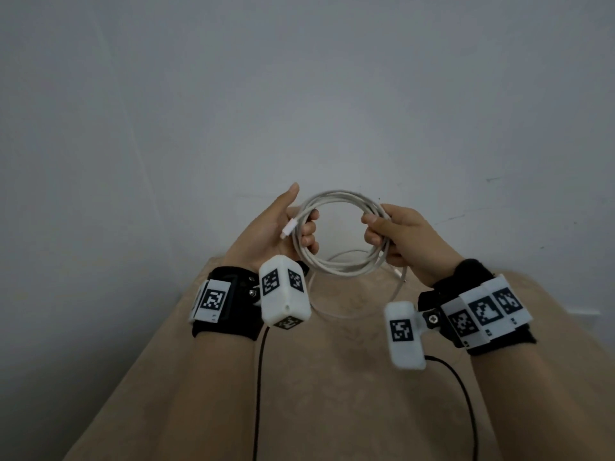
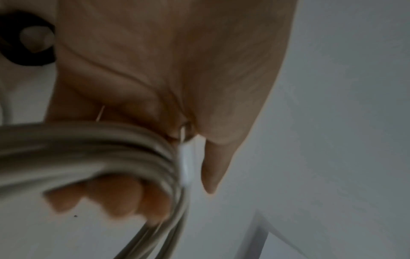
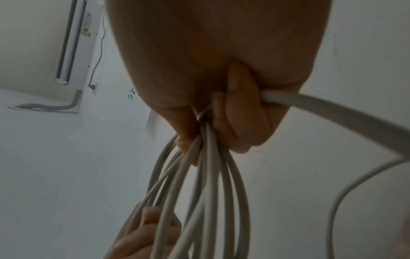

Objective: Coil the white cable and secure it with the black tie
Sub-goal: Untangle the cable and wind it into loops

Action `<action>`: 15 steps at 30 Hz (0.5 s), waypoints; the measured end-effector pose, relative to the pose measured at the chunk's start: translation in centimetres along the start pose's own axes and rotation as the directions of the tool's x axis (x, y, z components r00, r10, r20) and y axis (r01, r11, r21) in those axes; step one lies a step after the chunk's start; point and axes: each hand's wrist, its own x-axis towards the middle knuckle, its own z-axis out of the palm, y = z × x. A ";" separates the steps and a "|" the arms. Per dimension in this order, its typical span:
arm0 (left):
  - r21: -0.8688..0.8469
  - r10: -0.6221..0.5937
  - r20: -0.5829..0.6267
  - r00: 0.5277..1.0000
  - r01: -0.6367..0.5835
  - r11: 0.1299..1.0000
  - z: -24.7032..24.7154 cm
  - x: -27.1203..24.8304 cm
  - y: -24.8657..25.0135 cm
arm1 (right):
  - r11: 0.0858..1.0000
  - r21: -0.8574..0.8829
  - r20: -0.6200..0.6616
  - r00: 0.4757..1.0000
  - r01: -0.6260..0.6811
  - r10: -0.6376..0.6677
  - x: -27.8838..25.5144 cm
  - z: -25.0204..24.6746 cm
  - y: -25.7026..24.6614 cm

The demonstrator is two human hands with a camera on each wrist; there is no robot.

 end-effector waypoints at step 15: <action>0.513 -0.144 0.018 0.989 0.115 0.851 1.8 0.6 -1.6 | 0.897 -0.441 0.185 0.979 0.006 0.085 -0.4 -0.3 -0.1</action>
